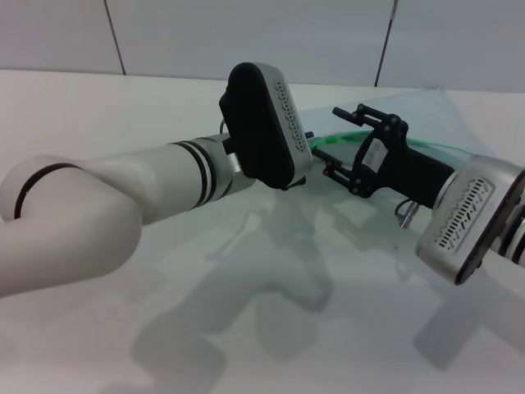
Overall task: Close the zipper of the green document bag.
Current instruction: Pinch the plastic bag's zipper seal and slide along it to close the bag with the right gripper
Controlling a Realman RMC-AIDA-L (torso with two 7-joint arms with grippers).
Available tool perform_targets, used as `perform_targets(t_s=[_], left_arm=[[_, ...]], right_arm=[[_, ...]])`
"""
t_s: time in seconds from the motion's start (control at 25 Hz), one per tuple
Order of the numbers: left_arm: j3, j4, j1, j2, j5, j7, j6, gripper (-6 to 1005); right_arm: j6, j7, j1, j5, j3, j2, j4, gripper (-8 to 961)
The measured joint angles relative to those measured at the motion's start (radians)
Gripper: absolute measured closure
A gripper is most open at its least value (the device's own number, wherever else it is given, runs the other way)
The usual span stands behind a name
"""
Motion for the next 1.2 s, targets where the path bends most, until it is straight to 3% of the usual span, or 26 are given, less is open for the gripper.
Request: perform_targets(t_s=[0.68, 1.2], left_arm=[[0.0, -0.007, -0.004, 0.0, 0.0, 0.0, 0.002, 943], [0.0, -0.008, -0.004, 0.0, 0.0, 0.0, 0.002, 943]], right_arm=[[0.003, -0.026, -0.034, -0.001, 0.03, 0.004, -0.039, 471], [0.088, -0.018, -0.038, -0.03, 0.023, 0.006, -0.087, 481]])
